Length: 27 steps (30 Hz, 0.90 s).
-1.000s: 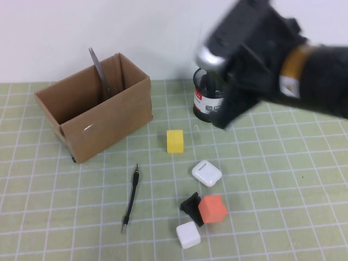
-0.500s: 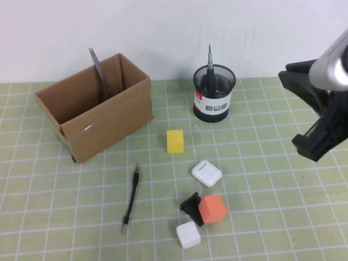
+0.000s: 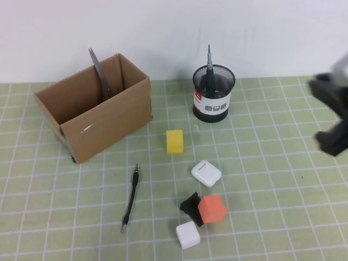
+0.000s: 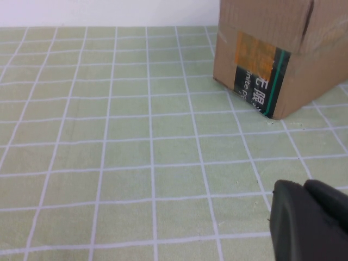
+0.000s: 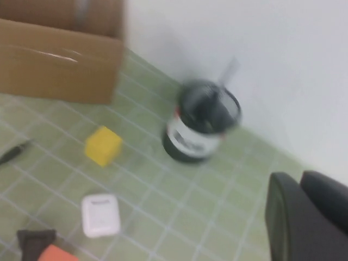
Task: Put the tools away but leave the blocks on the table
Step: Pick up the long Screwdriver from the table
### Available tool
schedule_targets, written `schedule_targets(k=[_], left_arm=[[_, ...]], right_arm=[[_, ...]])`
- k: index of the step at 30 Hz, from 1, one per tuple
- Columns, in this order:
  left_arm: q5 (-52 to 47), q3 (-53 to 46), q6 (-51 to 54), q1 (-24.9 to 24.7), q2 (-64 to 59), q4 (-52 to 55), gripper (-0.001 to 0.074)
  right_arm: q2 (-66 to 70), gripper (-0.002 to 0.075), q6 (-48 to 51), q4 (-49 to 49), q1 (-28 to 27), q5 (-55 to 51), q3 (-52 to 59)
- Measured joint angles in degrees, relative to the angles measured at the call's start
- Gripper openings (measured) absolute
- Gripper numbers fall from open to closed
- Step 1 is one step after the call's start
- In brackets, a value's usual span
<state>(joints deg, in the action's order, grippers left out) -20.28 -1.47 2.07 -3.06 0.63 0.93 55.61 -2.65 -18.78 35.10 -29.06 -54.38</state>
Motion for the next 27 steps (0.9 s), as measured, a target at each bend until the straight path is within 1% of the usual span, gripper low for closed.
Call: schedule_targets(k=[3, 5, 8, 12, 16, 21, 22, 24, 27], left_arm=[[0.0, 0.0, 0.0, 0.0, 0.0, 0.0, -0.0004], [0.0, 0.0, 0.0, 0.0, 0.0, 0.0, -0.0004], [0.0, 0.0, 0.0, 0.0, 0.0, 0.0, -0.0004], [0.0, 0.0, 0.0, 0.0, 0.0, 0.0, -0.0004], [0.0, 0.0, 0.0, 0.0, 0.0, 0.0, -0.0004], [0.0, 0.0, 0.0, 0.0, 0.0, 0.0, -0.0004], [0.0, 0.0, 0.0, 0.0, 0.0, 0.0, -0.0004], [0.0, 0.0, 0.0, 0.0, 0.0, 0.0, -0.0004], [0.0, 0.0, 0.0, 0.0, 0.0, 0.0, -0.0004]], right_arm=[[-3.89, -0.0007, -1.49, 6.19, -7.87, 1.58, 5.1], [-7.62, -0.0007, -3.19, 8.88, -13.59, 4.91, 10.82], [-13.65, -0.0007, -4.55, 10.23, -20.97, 12.04, 19.29], [-22.07, -0.0007, -5.02, 10.33, -28.07, 20.34, 31.7], [-30.75, -0.0007, -5.02, 10.36, -33.28, 23.73, 43.05], [-42.7, -0.0008, -5.17, 10.36, -38.11, 23.73, 54.45], [-44.68, -0.0008, -5.24, 10.46, -38.75, 22.58, 55.26], [-49.49, -0.0008, -5.4, 10.79, -39.98, 17.06, 55.7], [-54.97, -0.0007, -5.54, 10.89, -40.57, 10.23, 55.91]])
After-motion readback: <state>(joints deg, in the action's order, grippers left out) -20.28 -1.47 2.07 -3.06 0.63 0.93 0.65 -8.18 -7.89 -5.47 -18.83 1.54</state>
